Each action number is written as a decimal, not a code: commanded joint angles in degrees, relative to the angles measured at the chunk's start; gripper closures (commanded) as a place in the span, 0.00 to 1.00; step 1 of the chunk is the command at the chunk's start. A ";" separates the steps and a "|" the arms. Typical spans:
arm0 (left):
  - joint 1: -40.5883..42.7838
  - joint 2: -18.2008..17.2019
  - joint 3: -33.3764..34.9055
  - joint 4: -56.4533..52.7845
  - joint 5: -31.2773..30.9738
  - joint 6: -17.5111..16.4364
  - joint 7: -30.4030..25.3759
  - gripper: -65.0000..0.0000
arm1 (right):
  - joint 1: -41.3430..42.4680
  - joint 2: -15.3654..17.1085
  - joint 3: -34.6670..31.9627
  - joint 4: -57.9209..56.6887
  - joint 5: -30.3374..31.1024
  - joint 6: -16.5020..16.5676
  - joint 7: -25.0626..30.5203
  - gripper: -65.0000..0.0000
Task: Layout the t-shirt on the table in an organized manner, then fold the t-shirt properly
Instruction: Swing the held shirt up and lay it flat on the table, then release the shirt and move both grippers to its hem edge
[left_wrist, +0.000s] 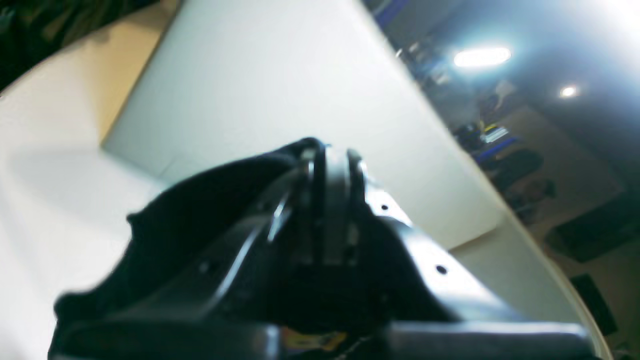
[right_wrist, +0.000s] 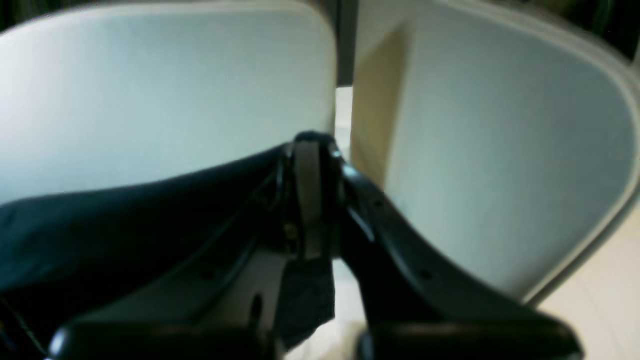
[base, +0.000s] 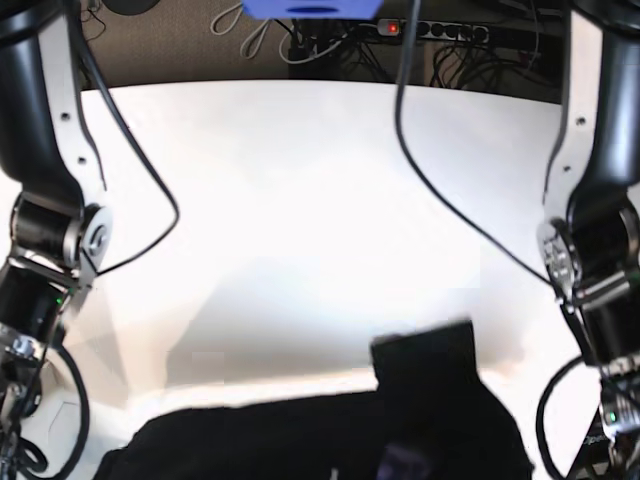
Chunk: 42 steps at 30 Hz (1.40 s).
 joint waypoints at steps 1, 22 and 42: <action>-2.14 -0.27 0.48 0.73 -0.48 -0.38 -0.72 1.00 | 2.03 0.99 0.14 1.26 0.30 0.11 1.48 1.00; 54.57 -0.62 -8.40 25.17 -15.42 0.06 6.57 1.00 | -45.97 -4.73 0.22 18.76 0.39 0.11 3.86 1.00; 67.40 0.35 -20.09 25.70 -21.31 -0.47 25.39 0.31 | -53.44 -4.37 1.45 22.01 0.39 0.11 -1.15 0.52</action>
